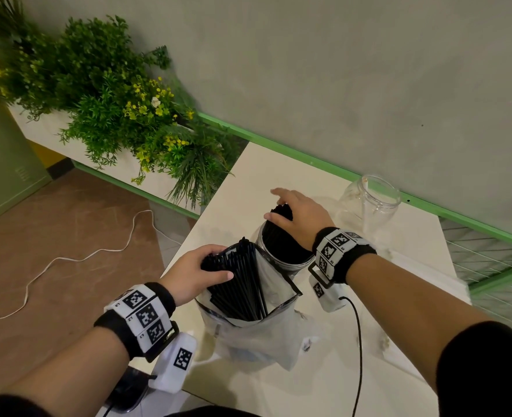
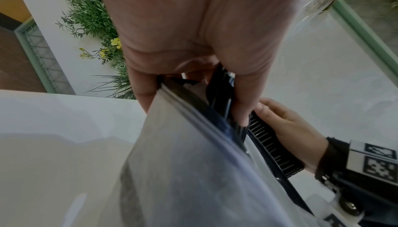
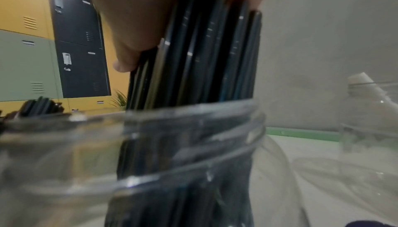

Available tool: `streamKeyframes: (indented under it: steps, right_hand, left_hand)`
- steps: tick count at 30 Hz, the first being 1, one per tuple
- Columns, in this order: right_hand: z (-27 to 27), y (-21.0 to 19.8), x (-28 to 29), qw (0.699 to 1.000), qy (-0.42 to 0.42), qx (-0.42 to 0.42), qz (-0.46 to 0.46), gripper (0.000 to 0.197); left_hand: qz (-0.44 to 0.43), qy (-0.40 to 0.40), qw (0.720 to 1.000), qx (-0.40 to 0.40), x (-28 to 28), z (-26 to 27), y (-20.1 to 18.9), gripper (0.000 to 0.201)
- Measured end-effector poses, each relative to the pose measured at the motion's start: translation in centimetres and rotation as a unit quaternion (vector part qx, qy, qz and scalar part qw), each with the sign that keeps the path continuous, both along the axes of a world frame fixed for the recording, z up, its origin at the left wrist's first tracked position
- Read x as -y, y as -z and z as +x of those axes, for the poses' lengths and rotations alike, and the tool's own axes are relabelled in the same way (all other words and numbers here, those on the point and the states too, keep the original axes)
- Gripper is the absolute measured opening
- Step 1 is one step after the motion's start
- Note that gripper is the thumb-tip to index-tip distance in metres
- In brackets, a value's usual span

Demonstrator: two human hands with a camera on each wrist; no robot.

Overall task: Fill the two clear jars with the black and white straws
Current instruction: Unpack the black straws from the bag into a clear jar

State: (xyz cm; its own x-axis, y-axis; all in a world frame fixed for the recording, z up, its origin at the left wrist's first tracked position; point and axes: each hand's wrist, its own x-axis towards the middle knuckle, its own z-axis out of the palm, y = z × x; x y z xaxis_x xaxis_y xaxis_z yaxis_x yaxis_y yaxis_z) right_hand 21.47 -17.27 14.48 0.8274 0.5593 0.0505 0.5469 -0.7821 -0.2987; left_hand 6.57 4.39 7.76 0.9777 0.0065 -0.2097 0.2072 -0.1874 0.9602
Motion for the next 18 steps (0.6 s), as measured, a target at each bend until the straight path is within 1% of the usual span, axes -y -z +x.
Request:
streamKeyframes:
  steps: [3,10,13,15,18]
  right_hand:
    - [0.04,0.31,-0.20,0.999,-0.013,0.024,-0.040,0.043]
    - [0.44,0.42,-0.07,0.999,-0.033,0.017,-0.025,0.032]
    - [0.41,0.40,-0.12,0.999,-0.032,0.014,-0.015,0.032]
    - [0.54,0.22,-0.22,0.999,-0.034,-0.009,-0.028,0.035]
    - [0.60,-0.26,-0.22,0.997,-0.030,-0.042,-0.060,0.047]
  left_hand:
    - [0.000,-0.002,1.000,0.004,0.08,0.00,-0.11,0.041]
    - [-0.003,-0.008,1.000,-0.001,0.24,-0.08,-0.11,0.040]
    - [-0.012,-0.009,1.000,-0.001,0.34,-0.15,-0.07,0.041]
    - [-0.015,-0.008,1.000,-0.001,0.30,-0.17,0.03,0.048]
    - [-0.016,-0.004,1.000,-0.001,0.25,-0.18,0.09,0.057]
